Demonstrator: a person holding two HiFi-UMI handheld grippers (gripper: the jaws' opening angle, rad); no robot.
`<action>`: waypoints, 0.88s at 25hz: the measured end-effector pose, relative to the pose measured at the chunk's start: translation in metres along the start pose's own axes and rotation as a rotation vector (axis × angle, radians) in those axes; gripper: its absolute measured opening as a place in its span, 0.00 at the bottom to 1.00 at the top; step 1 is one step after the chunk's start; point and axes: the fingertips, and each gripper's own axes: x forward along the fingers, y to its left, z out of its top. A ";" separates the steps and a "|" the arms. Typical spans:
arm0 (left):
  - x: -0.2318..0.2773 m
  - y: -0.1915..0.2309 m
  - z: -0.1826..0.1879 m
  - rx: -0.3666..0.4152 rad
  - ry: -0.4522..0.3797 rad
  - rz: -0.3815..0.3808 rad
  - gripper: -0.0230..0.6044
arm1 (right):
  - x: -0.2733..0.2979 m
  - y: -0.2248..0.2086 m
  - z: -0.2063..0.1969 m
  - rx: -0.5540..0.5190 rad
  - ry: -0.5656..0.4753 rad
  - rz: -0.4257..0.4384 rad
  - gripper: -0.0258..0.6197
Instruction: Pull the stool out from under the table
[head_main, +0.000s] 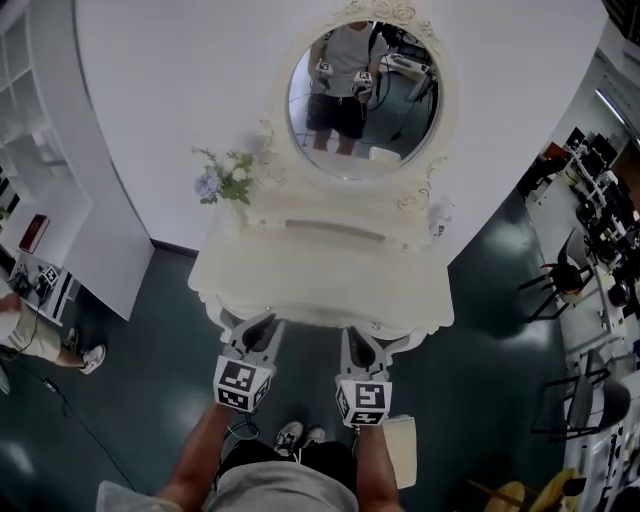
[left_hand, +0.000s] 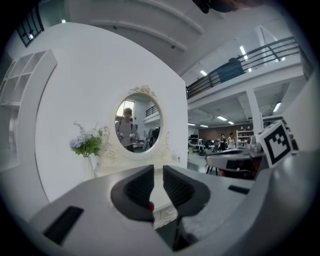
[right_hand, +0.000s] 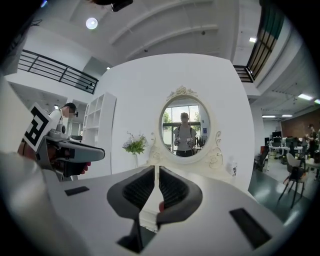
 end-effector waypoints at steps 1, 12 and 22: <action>-0.003 0.002 0.001 -0.003 -0.003 0.009 0.12 | -0.002 0.002 0.002 -0.005 -0.003 0.002 0.10; -0.011 0.003 0.018 0.004 -0.032 0.049 0.04 | -0.010 -0.006 0.022 -0.001 -0.050 -0.016 0.08; -0.004 0.001 0.019 0.001 -0.030 0.051 0.04 | -0.012 -0.009 0.021 -0.002 -0.053 -0.016 0.08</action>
